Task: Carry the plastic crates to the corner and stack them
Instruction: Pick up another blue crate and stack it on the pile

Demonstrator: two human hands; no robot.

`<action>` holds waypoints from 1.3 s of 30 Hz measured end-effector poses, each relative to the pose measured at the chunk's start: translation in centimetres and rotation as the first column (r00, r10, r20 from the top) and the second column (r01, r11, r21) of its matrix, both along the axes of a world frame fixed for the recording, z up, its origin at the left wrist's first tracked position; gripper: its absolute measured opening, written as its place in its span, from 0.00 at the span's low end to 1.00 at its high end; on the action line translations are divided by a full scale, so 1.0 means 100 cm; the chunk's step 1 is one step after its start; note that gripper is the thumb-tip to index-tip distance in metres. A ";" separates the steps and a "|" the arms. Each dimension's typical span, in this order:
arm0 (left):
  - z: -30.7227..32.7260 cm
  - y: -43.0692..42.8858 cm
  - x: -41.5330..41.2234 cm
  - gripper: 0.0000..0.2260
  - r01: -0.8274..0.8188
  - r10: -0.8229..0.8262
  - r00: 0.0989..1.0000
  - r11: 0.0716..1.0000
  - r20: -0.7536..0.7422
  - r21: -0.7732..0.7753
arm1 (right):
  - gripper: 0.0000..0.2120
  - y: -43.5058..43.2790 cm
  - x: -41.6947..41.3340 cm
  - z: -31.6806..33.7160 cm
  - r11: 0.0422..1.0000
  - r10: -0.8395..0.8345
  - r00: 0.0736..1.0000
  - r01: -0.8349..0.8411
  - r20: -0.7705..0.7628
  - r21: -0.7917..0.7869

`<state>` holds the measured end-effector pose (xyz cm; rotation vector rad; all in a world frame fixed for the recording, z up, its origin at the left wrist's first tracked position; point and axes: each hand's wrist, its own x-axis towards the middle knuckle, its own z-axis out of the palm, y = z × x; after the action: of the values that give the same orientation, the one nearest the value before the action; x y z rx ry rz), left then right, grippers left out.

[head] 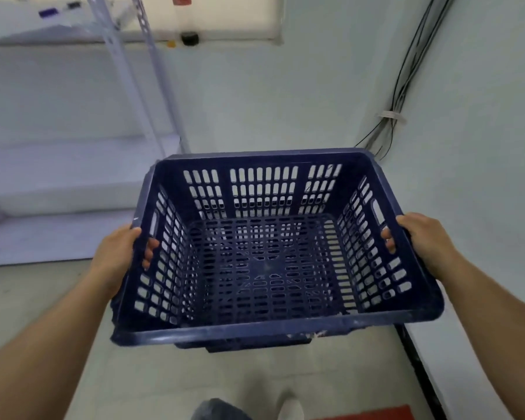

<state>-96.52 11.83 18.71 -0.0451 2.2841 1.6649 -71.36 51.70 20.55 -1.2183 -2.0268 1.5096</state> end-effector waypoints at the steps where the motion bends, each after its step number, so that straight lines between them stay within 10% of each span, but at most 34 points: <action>1: -0.003 0.005 -0.004 0.12 -0.020 0.020 1.000 1.000 0.005 -0.001 | 0.15 0.007 -0.008 -0.005 1.000 0.012 1.000 -0.012 -0.001 0.003; 39: -0.061 0.043 -0.092 0.13 -0.065 0.067 0.989 0.998 0.129 -0.023 | 0.14 0.055 -0.104 -0.073 0.997 0.042 0.999 -0.039 0.033 -0.073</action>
<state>-105.74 16.14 12.60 -0.2292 2.2235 1.6220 -81.75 57.22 13.23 -1.2462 -2.0469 1.6048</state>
